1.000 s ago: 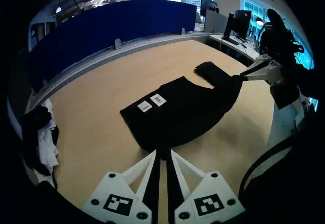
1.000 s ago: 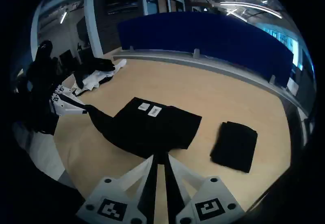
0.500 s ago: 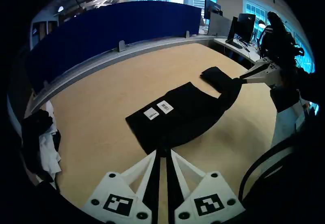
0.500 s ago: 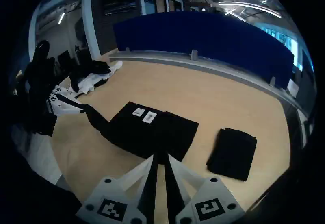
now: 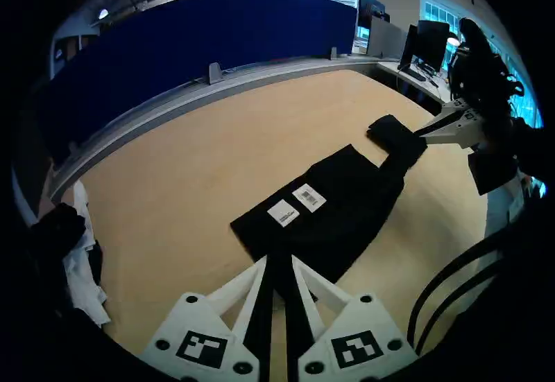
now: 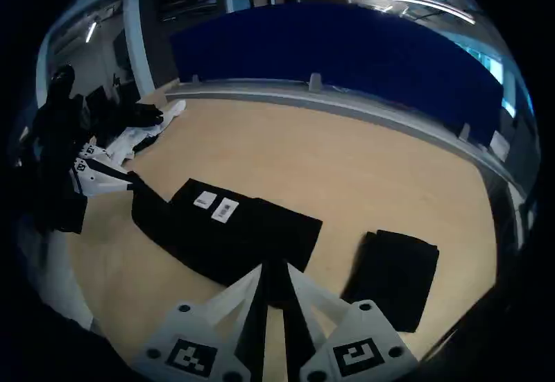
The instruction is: Fold towel
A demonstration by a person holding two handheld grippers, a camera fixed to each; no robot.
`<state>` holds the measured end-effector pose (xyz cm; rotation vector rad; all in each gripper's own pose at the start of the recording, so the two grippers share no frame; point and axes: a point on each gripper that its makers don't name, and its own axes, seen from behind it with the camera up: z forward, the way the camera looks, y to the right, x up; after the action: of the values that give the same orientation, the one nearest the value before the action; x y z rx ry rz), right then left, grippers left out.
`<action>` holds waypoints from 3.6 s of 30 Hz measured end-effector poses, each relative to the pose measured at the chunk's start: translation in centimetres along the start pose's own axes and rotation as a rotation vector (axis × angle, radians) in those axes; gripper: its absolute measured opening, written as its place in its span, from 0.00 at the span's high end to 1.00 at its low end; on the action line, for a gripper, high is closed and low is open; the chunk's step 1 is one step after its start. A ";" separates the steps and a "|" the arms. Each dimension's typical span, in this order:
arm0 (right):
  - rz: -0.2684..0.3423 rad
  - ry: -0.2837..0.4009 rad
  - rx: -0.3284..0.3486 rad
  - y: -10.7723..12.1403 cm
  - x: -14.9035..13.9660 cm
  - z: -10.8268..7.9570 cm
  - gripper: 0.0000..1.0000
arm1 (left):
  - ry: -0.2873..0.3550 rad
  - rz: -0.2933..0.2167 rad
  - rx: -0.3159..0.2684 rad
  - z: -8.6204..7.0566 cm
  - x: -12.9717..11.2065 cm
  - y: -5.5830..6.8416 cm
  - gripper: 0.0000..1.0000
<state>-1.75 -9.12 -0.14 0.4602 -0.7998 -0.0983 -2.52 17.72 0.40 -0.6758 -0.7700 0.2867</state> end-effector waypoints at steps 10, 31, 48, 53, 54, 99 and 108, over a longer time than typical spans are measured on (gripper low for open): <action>0.057 -0.010 -0.011 1.6 0.6 2.4 0.89 | -0.011 0.043 -0.018 3.3 1.0 -1.1 0.90; 0.094 -0.058 -0.052 3.3 0.0 7.3 0.86 | -0.050 0.034 0.010 7.8 -0.1 -3.2 0.90; 0.059 -0.045 -0.072 3.7 -0.2 7.2 0.04 | -0.031 -0.011 0.049 6.6 -0.2 -3.9 0.19; 0.053 -0.045 -0.072 3.6 -0.5 6.9 0.02 | -0.024 -0.024 0.061 6.0 -0.4 -3.9 0.12; 0.052 -0.045 -0.071 3.6 -0.6 6.8 0.02 | -0.023 -0.025 0.067 5.9 -0.5 -4.0 0.12; -0.088 -0.168 0.087 0.4 -6.2 3.6 0.02 | 0.048 -0.343 0.384 -6.4 -9.1 -6.2 0.10; -0.103 -0.203 0.091 0.4 -8.0 3.9 0.02 | 0.054 -0.348 0.392 -7.2 -9.2 -6.3 0.10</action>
<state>-10.12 -8.11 -2.93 0.5842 -0.9828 -0.2070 -3.75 5.35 -4.28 -0.1735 -0.7389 0.0945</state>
